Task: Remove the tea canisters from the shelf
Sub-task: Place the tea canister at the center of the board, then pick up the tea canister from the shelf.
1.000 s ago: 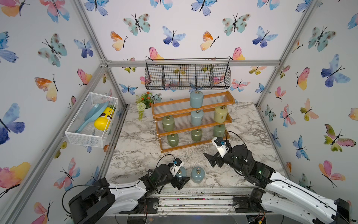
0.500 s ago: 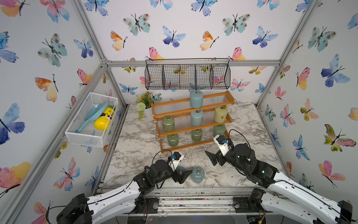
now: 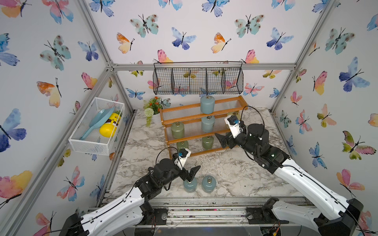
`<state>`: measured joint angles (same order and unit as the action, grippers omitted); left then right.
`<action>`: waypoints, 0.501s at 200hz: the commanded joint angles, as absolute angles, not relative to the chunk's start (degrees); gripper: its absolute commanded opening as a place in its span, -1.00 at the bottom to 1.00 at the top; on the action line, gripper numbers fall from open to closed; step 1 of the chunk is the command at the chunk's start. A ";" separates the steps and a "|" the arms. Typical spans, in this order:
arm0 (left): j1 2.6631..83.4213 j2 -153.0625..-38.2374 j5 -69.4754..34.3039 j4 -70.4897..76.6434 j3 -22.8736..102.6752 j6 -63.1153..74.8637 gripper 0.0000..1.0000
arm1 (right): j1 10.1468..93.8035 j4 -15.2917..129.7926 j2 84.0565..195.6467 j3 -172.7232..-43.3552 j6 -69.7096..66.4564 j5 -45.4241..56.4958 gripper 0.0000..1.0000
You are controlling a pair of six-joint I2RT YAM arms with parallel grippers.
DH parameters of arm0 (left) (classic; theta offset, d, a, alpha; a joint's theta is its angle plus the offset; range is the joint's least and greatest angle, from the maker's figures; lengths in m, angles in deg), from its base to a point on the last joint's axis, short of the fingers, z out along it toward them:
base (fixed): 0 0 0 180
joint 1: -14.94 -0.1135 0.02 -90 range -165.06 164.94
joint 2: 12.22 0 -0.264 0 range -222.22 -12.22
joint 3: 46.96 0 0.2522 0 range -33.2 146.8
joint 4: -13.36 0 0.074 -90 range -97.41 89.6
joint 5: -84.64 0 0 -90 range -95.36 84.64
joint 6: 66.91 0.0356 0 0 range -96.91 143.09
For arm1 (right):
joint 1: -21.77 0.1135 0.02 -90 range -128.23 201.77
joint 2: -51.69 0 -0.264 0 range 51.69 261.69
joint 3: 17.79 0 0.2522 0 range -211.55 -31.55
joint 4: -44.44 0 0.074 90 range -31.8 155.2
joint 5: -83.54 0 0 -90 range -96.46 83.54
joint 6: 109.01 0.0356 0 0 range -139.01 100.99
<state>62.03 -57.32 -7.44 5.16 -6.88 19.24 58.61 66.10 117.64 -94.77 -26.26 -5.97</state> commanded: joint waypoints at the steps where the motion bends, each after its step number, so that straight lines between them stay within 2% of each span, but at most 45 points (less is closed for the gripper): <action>1: 58.80 -58.49 -13.54 4.91 -4.75 21.12 0.97 | 54.22 64.73 121.47 -100.18 -27.98 4.84 1.00; 26: 57.09 -59.66 -16.21 4.48 -3.19 22.67 0.97 | 48.88 65.24 125.91 -105.64 -29.84 12.81 1.00; 62: 55.84 -60.64 -19.02 4.12 -2.79 23.53 0.97 | 39.76 65.04 132.18 -112.58 -30.66 31.13 1.00; 100: 54.96 -59.96 -20.55 4.86 -3.64 23.31 0.97 | 35.22 67.30 139.97 -120.86 -34.61 45.39 1.00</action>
<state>55.72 -60.45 -17.43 4.85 -3.73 22.67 36.54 66.02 136.28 -116.19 -31.24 31.78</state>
